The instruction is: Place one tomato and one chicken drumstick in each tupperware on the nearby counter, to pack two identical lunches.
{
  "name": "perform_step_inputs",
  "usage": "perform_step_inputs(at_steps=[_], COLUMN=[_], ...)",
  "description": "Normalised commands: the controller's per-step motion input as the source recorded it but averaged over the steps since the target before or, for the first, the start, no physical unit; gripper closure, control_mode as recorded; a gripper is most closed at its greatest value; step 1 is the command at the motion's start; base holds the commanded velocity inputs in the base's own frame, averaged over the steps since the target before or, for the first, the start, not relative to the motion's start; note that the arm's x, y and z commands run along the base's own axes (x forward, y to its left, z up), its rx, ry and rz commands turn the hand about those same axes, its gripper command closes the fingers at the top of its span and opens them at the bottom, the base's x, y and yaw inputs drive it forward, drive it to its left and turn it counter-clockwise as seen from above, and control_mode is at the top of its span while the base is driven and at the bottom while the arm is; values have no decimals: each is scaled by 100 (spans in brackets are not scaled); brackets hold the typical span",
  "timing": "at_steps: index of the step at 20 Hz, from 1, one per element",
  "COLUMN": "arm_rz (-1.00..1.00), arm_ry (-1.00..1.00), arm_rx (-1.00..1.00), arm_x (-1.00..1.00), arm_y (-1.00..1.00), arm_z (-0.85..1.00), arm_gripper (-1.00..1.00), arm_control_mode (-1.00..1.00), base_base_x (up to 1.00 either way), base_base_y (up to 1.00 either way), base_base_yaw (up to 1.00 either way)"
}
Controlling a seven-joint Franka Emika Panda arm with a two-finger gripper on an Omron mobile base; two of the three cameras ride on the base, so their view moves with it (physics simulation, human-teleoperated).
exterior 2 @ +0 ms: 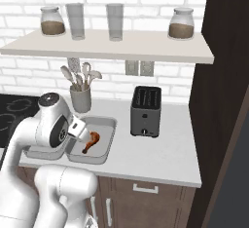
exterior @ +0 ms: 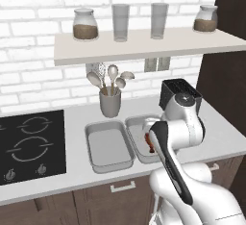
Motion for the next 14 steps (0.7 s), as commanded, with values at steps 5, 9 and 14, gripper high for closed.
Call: perform_step_inputs(at_steps=[5,9,14], arm_rz=[1,0,0], arm_ry=[-16,0,0], arm_rx=[-2,0,0], arm_x=[-40,0,0], arm_y=[5,0,0], arm_z=[12,0,0], arm_gripper=[-100,-100,-100], arm_control_mode=[100,100,100], base_base_x=[-60,-100,-100], base_base_y=[9,9,-17], base_base_yaw=[1,2,0])
